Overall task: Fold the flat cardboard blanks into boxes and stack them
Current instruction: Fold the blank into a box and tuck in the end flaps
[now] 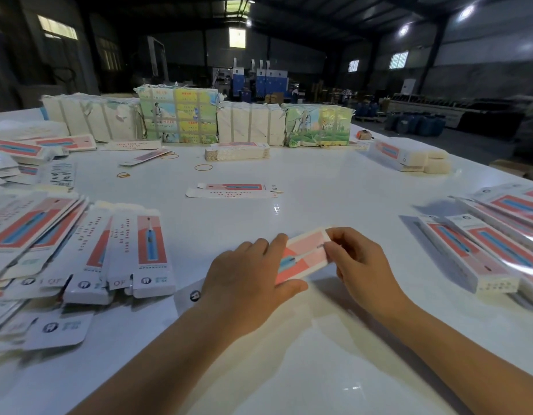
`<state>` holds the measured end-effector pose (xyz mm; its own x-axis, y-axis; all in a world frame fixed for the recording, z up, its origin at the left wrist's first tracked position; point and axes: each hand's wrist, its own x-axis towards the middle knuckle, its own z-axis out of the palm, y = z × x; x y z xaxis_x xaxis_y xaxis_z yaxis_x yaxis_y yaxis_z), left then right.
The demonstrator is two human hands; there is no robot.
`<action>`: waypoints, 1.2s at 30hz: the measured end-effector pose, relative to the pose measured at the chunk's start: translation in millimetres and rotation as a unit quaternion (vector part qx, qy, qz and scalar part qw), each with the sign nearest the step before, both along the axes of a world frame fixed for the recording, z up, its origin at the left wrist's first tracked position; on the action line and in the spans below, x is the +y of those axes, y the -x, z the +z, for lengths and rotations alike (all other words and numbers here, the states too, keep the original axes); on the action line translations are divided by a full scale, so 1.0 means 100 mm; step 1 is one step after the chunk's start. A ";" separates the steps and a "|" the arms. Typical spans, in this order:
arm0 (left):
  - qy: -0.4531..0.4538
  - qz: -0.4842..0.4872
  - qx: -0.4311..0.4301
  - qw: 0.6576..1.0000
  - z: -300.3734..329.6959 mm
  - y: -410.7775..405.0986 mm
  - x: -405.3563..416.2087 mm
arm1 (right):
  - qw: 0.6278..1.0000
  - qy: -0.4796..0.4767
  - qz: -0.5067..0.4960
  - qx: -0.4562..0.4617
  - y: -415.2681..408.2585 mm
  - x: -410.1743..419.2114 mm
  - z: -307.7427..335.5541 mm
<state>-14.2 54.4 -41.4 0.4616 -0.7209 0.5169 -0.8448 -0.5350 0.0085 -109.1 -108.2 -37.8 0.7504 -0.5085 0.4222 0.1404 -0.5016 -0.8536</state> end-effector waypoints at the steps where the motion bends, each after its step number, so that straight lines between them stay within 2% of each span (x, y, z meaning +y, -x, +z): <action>1: -0.002 -0.006 0.000 1.000 0.00 0.00 0.00 | 1.000 0.008 0.003 0.007 0.01 0.00 0.00; 5: 0.000 -0.019 0.007 1.000 0.01 -0.01 0.01 | 0.998 0.050 0.016 0.035 0.02 0.01 0.04; 8: 0.027 -0.018 0.022 0.999 0.01 -0.03 0.03 | 0.983 0.170 -0.072 0.007 0.05 -0.03 0.09; 9: 0.038 -0.021 0.031 0.999 0.01 -0.04 0.03 | 0.974 0.193 -0.115 -0.002 0.05 -0.05 0.11; 10: 0.046 -0.025 0.040 0.998 0.01 -0.04 0.04 | 0.974 0.178 -0.142 -0.010 0.04 -0.09 0.11; 11: 0.050 -0.030 0.048 0.997 0.01 -0.03 0.03 | 0.985 0.107 -0.138 -0.006 0.03 -0.14 0.13; 12: 0.051 -0.035 0.054 0.997 0.01 -0.02 0.03 | 0.996 -0.022 -0.092 0.001 0.01 -0.17 0.14; 13: 0.049 -0.038 0.056 0.996 0.01 -0.01 0.01 | 0.982 -0.191 -0.009 0.002 0.01 -0.16 0.16; 14: 0.046 -0.041 0.056 0.997 0.01 0.01 0.00 | 0.937 -0.341 0.078 0.013 -0.01 -0.17 0.15; 15: 0.044 -0.041 0.056 0.997 0.01 0.02 -0.01 | 0.905 -0.406 0.126 0.026 -0.02 -0.12 0.16; 16: 0.042 -0.039 0.054 0.997 0.01 0.02 -0.02 | 0.918 -0.370 0.132 0.047 -0.03 -0.10 0.12; 17: 0.040 -0.035 0.047 0.997 0.01 0.02 -0.02 | 0.957 -0.262 0.110 0.059 -0.03 -0.06 0.08; 18: 0.036 -0.029 0.034 0.998 0.00 0.02 -0.03 | 0.990 -0.104 0.071 0.070 -0.02 -0.02 0.04; 19: 0.030 -0.023 0.018 0.999 -0.01 0.03 -0.03 | 0.995 0.054 0.022 0.077 -0.01 -0.01 0.00; 20: 0.024 -0.017 0.007 1.000 -0.01 0.03 -0.04 | 0.982 0.164 -0.002 0.091 0.00 0.00 -0.01; 21: 0.017 -0.015 0.000 1.000 -0.01 0.05 -0.04 | 0.974 0.205 0.000 0.099 0.00 0.00 -0.02; 22: 0.013 -0.014 -0.005 1.000 0.00 0.06 -0.04 | 0.972 0.211 0.012 0.101 0.00 -0.01 -0.04; 23: 0.010 -0.013 -0.007 1.000 0.01 0.07 -0.04 | 0.984 0.152 0.023 0.089 0.00 -0.01 -0.04; 25: 0.013 -0.017 0.008 1.000 0.07 0.08 -0.03 | 0.997 -0.044 0.057 0.033 -0.02 -0.02 0.00; 27: 0.027 -0.032 0.016 0.999 0.10 0.09 -0.01 | 0.985 -0.153 0.085 -0.004 -0.02 -0.02 0.05; 32: 0.032 -0.036 0.010 0.999 0.12 0.12 0.01 | 0.978 -0.184 0.097 -0.024 0.00 -0.08 0.06; 36: 0.030 -0.040 0.011 0.999 0.14 0.14 0.01 | 0.983 -0.149 0.104 -0.029 0.01 -0.08 0.05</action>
<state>-27.8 55.6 -27.3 0.4157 -0.7237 0.5508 -0.8842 -0.4634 0.0585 -110.0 -115.8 -32.8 0.8303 -0.4539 0.3234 0.2665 -0.1863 -0.9457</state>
